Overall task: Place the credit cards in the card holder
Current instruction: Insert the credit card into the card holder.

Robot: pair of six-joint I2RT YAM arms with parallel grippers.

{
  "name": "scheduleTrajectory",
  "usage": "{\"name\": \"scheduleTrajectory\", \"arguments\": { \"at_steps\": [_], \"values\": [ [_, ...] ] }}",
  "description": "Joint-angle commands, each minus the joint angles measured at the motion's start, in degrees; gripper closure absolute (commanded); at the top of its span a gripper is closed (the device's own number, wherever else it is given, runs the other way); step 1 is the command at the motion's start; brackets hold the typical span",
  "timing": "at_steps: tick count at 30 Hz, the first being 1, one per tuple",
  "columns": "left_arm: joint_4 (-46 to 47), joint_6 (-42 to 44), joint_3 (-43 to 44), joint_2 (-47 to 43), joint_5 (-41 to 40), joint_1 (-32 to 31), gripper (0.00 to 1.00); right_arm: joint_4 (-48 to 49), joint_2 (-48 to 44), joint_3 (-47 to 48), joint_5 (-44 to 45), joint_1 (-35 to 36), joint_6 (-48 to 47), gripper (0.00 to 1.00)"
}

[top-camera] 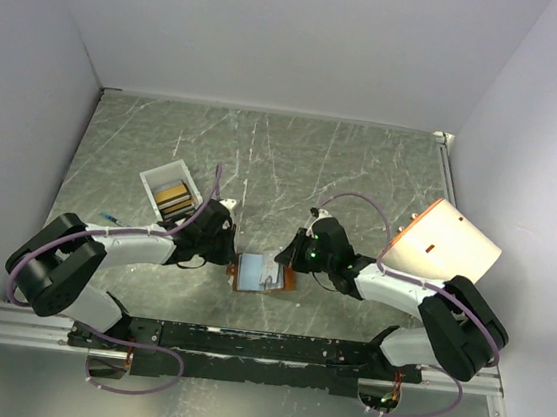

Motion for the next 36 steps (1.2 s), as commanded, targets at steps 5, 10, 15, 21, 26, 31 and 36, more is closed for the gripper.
{"name": "scheduleTrajectory", "arguments": {
  "at_steps": [5,10,15,21,26,31,36],
  "values": [
    [-1.6,-0.2,-2.0,0.4,0.2,0.3,0.93,-0.6,-0.9,-2.1,0.4,-0.3,0.3,1.00],
    [-1.6,-0.5,-2.2,0.2,0.3,0.3,0.93,-1.3,-0.9,-2.4,0.1,-0.3,0.3,1.00],
    [-1.1,-1.0,-2.6,0.3,0.4,0.3,0.93,-0.8,-0.6,-2.9,-0.1,-0.4,0.4,1.00],
    [-0.7,-1.5,-3.0,0.5,1.0,0.3,0.93,-0.3,0.1,-3.1,-0.6,-0.3,0.5,1.00],
    [-0.5,-1.5,-3.0,0.5,1.4,0.3,0.93,0.2,1.1,-3.0,-0.9,-0.3,0.4,1.00],
    [-0.2,-1.8,-3.3,0.3,1.6,0.3,0.93,1.3,2.3,-3.0,-1.6,-0.3,0.4,1.00],
    [-0.2,-2.0,-3.4,0.1,2.4,0.3,0.93,0.9,2.1,-2.9,-1.4,-0.3,0.3,1.00]
  ]
}}
